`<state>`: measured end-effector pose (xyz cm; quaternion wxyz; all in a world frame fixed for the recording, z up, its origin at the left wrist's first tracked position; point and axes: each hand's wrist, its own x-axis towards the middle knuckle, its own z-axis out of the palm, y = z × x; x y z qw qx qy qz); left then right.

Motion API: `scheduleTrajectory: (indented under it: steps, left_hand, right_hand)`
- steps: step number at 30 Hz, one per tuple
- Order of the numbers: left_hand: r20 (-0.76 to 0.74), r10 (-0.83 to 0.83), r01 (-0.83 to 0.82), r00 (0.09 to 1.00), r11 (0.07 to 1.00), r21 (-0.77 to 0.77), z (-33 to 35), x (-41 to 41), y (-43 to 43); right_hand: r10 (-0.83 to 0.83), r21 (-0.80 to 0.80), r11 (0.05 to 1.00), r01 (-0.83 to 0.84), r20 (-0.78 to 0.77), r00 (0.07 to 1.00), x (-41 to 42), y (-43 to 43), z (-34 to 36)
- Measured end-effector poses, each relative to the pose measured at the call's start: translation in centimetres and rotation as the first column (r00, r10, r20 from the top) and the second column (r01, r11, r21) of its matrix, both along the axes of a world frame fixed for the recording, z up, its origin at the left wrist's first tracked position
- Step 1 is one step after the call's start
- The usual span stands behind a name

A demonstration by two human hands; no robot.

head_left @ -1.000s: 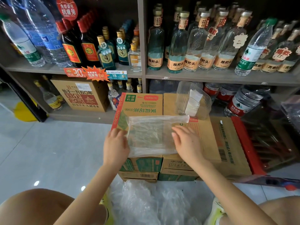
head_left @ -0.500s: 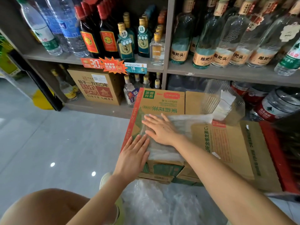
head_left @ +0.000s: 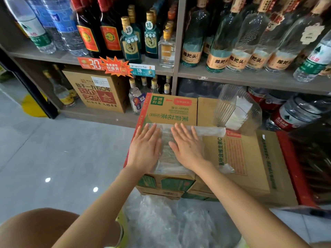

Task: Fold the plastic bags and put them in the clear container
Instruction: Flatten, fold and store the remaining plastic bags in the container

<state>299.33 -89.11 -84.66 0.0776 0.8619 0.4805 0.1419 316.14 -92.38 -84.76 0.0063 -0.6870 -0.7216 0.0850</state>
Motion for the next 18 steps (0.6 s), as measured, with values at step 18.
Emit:
scheduleTrajectory:
  steps: [18]
  left_hand:
    - [0.215,0.061,0.01,0.975,0.95,-0.312,-0.6,-1.0,1.6]
  right_hand:
    - [-0.02,0.066,0.998,0.024,-0.071,0.997,2.6,-6.7,0.4]
